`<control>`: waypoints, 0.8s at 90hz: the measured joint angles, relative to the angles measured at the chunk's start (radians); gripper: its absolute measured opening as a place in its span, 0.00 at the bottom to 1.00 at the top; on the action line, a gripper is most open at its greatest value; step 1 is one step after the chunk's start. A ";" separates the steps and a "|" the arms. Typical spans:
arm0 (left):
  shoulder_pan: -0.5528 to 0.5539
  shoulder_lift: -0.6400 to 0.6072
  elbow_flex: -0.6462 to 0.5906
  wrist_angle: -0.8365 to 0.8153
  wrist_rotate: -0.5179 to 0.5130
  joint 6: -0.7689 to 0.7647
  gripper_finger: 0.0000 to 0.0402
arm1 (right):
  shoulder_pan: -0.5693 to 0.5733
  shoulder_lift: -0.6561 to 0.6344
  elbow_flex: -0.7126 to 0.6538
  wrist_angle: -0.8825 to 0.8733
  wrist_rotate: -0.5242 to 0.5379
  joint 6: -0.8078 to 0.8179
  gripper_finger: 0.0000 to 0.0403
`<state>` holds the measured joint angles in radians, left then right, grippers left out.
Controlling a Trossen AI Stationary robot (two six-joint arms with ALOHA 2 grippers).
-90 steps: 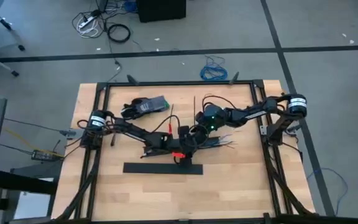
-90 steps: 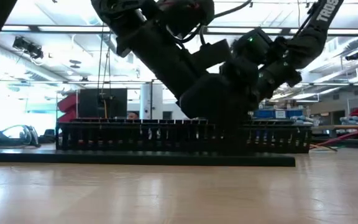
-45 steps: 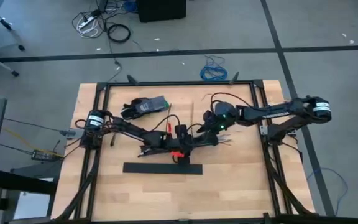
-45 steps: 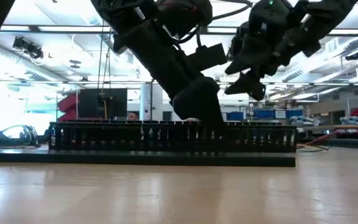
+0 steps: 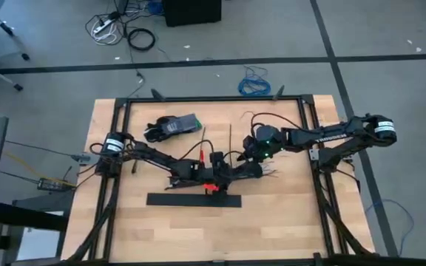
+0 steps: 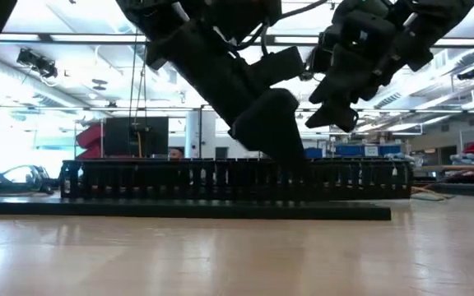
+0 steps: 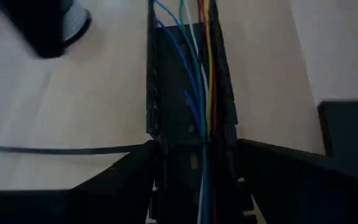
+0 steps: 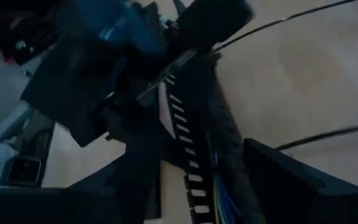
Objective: Ziptie cables
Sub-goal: Put the zip tied cables into the black cable duct
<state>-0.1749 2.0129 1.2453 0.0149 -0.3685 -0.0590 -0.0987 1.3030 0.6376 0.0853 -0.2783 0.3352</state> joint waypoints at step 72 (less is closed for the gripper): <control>-0.013 -0.074 0.002 -0.090 0.093 0.082 0.53 | 0.051 -0.016 0.000 0.072 0.093 -0.094 0.54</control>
<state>-0.1882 1.9385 1.2469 -0.0747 -0.2755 0.0234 -0.0475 1.2873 0.6376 0.1571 -0.1850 0.2413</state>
